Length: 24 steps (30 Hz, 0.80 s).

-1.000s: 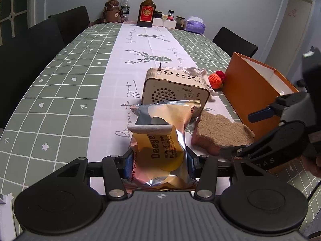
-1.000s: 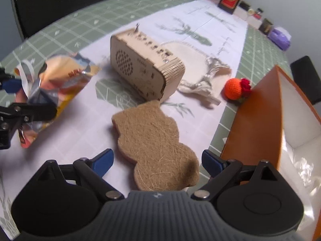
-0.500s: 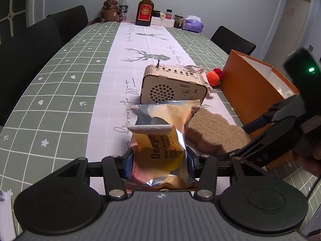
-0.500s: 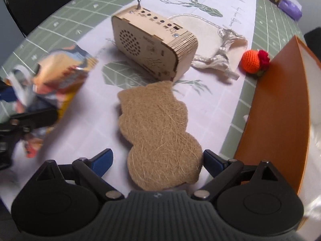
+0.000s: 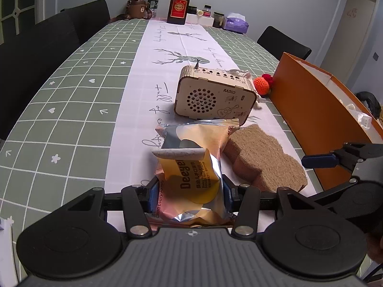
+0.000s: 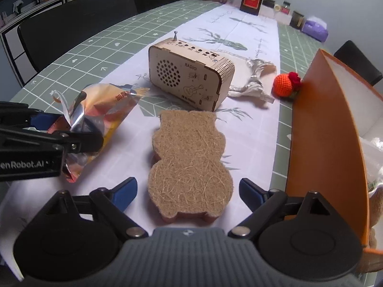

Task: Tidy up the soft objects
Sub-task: 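Grasp the bear-shaped brown sponge with the right tool while the left tool holds the snack bag, then carry the snack bag and sponge into the orange box and open both tools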

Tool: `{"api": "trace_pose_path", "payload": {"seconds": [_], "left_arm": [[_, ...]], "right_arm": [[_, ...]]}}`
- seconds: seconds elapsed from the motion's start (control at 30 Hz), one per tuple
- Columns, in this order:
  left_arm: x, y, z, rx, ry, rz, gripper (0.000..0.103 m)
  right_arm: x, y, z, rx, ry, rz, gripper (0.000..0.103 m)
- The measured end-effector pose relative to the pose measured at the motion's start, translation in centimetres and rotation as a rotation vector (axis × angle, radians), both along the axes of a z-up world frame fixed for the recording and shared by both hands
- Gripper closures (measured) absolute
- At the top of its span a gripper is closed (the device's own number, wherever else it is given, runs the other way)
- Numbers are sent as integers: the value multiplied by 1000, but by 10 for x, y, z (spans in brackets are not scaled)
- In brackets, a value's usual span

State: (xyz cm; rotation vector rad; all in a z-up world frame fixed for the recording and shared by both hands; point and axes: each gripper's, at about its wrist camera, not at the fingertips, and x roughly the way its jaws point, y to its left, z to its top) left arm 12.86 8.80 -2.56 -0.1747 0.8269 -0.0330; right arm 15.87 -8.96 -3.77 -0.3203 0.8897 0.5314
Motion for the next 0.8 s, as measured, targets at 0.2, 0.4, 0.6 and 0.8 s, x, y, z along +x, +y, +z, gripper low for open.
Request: {"api": "trace_pose_path", "payload": {"seconds": [0.2,0.4,0.6,0.8], "left_arm": [[-1,0,0,2,0,6,46],[-5,-4,12,6,-40,2,46],[-8,-15,35,-12,-98,-26,46],[-4,-38,62,-17,-170,-95,46]], "right_arm": [[-8,-10,-3,69,-41,-49,28],[-15,-19,11,110,-86,-52,29],[-24,-34,41,149,-155,-70,29],[-23,-63,69,167,-218,-130,29]]}}
